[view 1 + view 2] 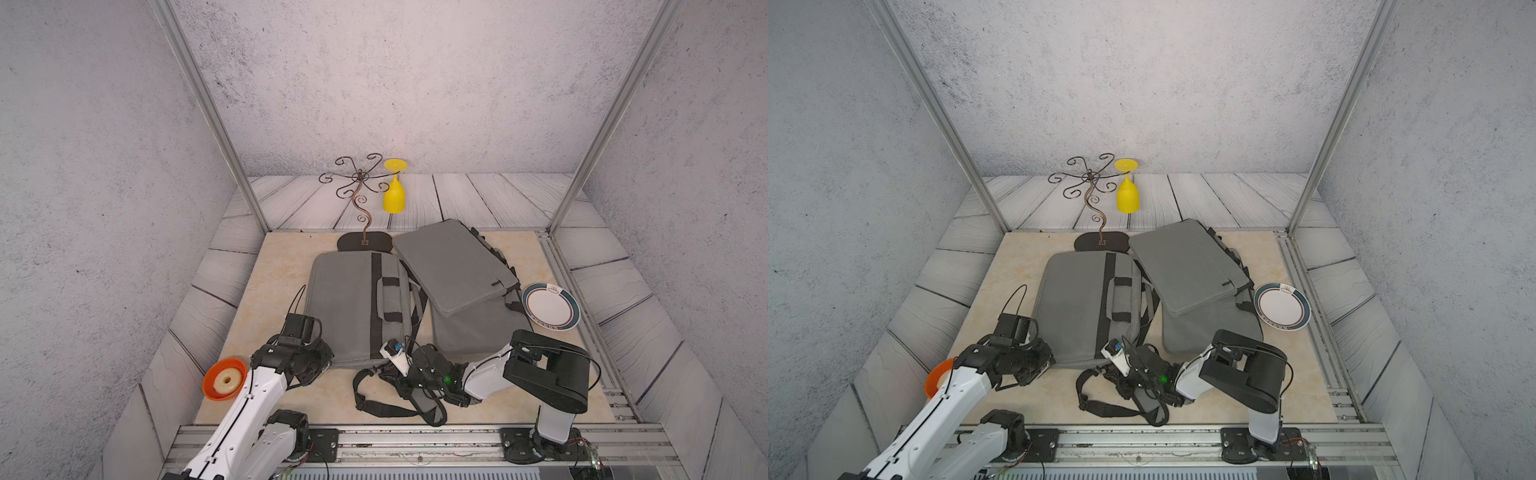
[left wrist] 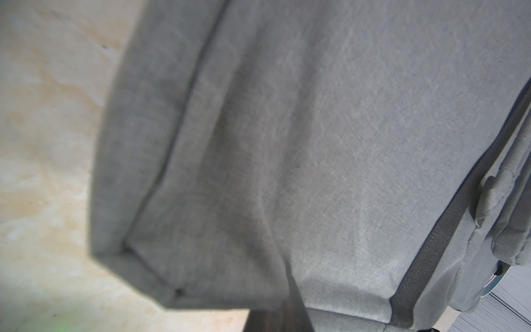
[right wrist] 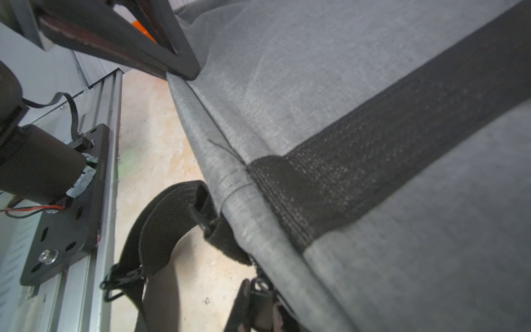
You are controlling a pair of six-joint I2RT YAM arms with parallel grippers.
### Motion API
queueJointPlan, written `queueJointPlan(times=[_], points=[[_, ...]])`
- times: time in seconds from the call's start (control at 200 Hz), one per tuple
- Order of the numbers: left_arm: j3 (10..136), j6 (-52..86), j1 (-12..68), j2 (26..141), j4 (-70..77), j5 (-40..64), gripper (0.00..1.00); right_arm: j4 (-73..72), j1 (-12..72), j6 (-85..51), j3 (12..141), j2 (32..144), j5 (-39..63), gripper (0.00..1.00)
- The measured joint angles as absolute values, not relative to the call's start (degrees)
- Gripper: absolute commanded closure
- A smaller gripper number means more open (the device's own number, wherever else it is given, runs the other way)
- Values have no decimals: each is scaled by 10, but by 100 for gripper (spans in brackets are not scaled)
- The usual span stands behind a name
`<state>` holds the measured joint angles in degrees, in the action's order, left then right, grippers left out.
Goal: Open the zippered laptop bag and take out the laptop
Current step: Unzip the zipper on the zippered laptop bag.
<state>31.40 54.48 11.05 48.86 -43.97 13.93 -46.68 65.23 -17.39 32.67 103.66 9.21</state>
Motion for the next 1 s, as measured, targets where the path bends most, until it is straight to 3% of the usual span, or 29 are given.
queueJointPlan(times=[0.651,1.001], points=[[324,522,110,490,-459,132,100,-410,641,-180,280,947,50,100],[325,514,112,489,-462,119,100,-382,587,-204,265,924,51,100]])
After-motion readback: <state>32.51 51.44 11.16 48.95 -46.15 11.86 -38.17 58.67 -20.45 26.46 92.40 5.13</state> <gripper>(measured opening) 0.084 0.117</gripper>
